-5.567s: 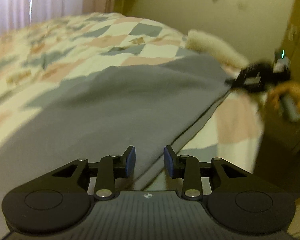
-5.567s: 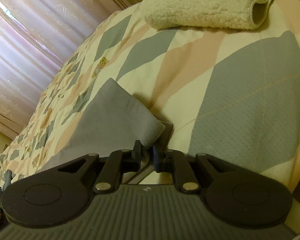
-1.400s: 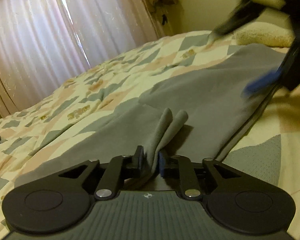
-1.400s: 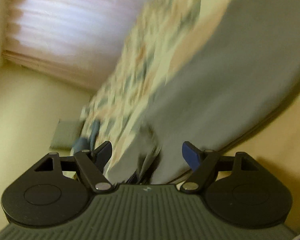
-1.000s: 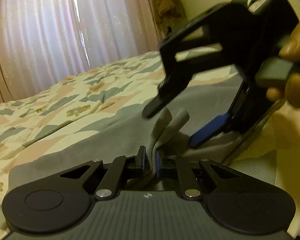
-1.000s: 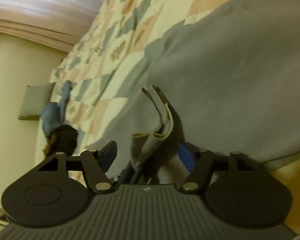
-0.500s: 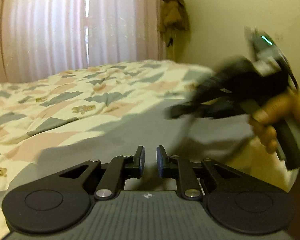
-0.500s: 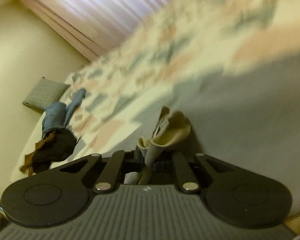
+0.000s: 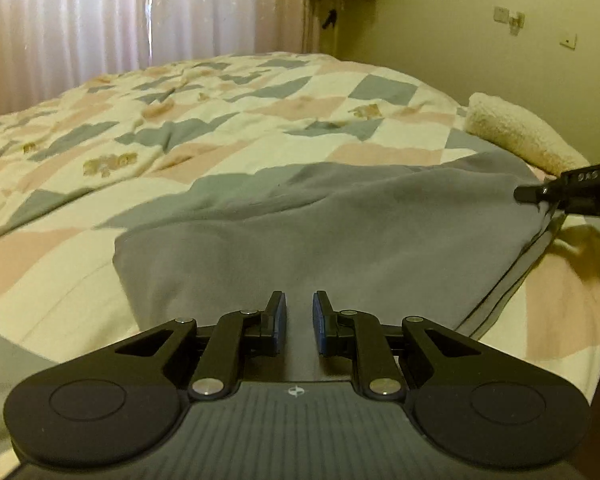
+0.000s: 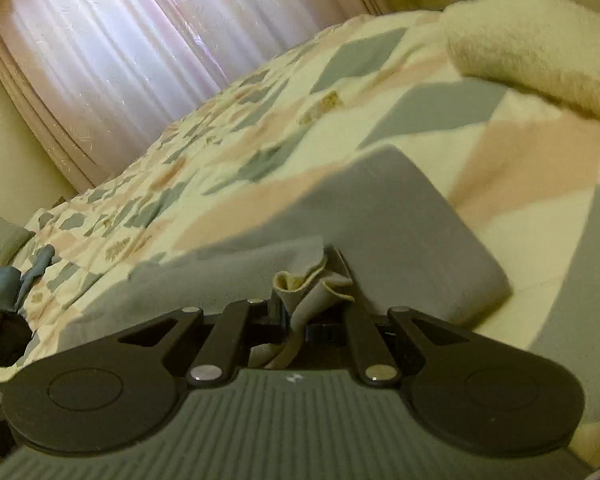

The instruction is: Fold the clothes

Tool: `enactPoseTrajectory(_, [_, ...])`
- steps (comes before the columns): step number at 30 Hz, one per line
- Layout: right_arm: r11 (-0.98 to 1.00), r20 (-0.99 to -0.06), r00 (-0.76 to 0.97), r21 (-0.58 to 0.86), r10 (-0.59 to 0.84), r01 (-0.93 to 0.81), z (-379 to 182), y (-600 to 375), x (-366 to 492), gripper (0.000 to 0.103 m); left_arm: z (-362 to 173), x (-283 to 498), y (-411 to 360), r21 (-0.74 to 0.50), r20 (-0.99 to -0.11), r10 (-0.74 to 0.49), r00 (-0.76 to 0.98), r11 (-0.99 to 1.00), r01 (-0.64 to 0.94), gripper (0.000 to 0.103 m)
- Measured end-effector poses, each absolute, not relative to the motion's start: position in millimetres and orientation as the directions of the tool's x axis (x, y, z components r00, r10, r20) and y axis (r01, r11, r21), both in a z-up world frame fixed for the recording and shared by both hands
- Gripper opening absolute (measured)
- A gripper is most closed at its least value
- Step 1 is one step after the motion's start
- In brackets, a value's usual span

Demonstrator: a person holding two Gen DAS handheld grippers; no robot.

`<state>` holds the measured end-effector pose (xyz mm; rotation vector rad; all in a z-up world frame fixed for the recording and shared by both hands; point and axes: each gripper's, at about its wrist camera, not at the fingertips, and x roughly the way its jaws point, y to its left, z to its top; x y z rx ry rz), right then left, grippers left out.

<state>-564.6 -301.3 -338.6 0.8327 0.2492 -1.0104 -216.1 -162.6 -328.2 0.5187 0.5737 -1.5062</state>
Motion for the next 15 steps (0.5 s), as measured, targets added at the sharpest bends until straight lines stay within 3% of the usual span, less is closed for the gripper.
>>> enactPoseTrajectory(3, [0.353, -0.439, 0.543, 0.444, -0.716, 0.824, -316.5, -295.0, -566.9, 0.007, -315.9, -212.1, -166.6, -0.042, -0.621, -0.784, -0.014, 0.016, 0.999, 0.018])
enactPoseTrajectory(6, [0.467, -0.281, 0.517, 0.227, -0.809, 0.854, -274.7, -279.5, -556.9, 0.007, -307.6, -207.5, -175.6, -0.068, -0.599, -0.8, -0.034, 0.008, 0.998, 0.025])
enactPoseTrajectory(8, [0.474, -0.232, 0.486, 0.108, -0.843, 0.874, -261.6, -264.5, -558.7, 0.007, -314.9, -207.6, -184.6, -0.085, -0.625, -0.779, -0.048, 0.007, 0.996, 0.026])
enactPoseTrajectory(10, [0.403, -0.379, 0.433, 0.159, -0.818, 0.901, -275.9, -279.2, -565.6, 0.007, -327.0, -209.7, -194.8, -0.093, -0.662, -0.748, -0.053, 0.012, 0.996, 0.025])
enactPoseTrajectory(13, [0.239, -0.587, 0.414, 0.354, -0.696, 0.904, -330.6, -308.1, -590.3, 0.012, -329.7, -215.9, -196.6, -0.067, -0.663, -0.747, -0.052, -0.01, 0.998, 0.026])
enactPoseTrajectory(15, [0.193, -0.544, 0.465, 0.483, -0.699, 0.854, -341.6, -311.7, -606.5, 0.016, -328.3, -218.0, -197.3, -0.057, -0.661, -0.748, -0.056, -0.024, 0.998, 0.027])
